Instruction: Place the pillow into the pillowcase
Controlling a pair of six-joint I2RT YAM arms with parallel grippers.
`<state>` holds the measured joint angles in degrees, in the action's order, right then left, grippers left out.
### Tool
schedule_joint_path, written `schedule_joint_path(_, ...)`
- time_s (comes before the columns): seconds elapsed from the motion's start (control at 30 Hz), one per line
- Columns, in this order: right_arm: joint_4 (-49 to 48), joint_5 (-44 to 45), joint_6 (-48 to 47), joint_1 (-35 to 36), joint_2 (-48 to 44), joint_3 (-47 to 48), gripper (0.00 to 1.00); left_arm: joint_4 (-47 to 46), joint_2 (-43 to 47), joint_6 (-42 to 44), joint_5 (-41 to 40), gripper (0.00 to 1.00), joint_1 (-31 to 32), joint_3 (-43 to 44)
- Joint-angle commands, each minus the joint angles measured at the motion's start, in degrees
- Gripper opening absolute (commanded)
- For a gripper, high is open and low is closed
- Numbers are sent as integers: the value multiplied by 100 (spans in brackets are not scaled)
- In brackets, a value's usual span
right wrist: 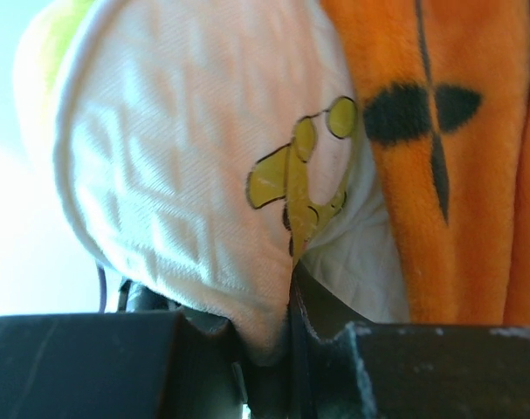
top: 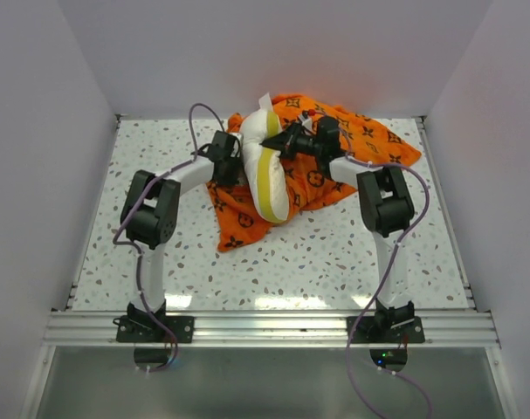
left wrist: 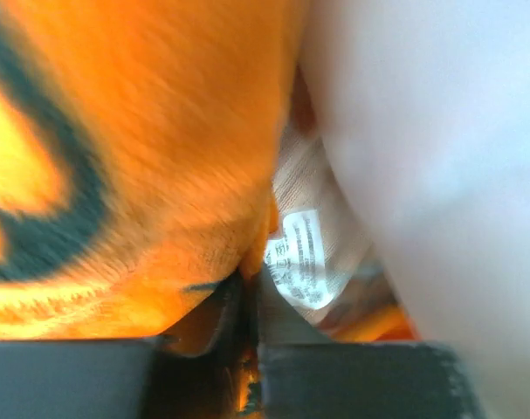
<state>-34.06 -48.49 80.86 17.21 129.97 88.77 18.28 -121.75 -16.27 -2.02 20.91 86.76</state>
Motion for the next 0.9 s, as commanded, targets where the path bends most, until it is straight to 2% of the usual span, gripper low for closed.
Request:
schedule_joint_path(0.0,540,638,-535,-60,248,508,0,1238,196,598,403,0,-7,-239)
schedule_joint_path(0.2,1742,1613,-1299,98,722,1615,0,1170,1152,1915,1843,0,-183,-1046)
schedule_joint_path(0.23,2241,1728,-1492,142,757,1878,0,1108,1328,2196,2446,0,-236,-1343)
schedule_joint_path(0.33,2580,2141,-2213,318,784,2003,0,783,1970,2470,3179,0,-464,-1863)
schedule_joint_path(0.4,2834,1784,-2618,362,889,2196,0,546,2121,2375,3331,0,-605,-1978)
schedule_joint_path(0.43,3270,1590,-2750,353,942,2380,0,545,2034,2270,3427,0,-649,-1901)
schedule_joint_path(0.47,3388,1153,-3003,353,907,2390,4,519,1963,2208,3593,0,-728,-1830)
schedule_joint_path(0.53,3887,834,-3338,362,523,2042,16,300,1831,1867,3935,0,-755,-1620)
schedule_joint_path(0.63,4030,552,-4007,405,-284,1138,46,-639,1717,850,4699,0,-842,-1697)
schedule_joint_path(0.67,4152,482,-4286,423,-419,1038,54,-903,1725,601,4833,0,-834,-1750)
schedule_joint_path(0.7,4310,237,-4411,432,-551,985,68,-1393,1734,355,4912,0,-825,-1803)
schedule_joint_path(0.77,5012,69,-4937,432,-858,1124,85,-1730,1787,-200,5062,0,-834,-1970)
schedule_joint_path(0.8,5285,-11,-5209,441,-964,1212,93,-1949,1795,-279,5063,0,-825,-2014)
schedule_joint_path(0.87,6286,102,-6033,441,-1270,1511,99,-2065,1839,-473,5045,0,-825,-2049)
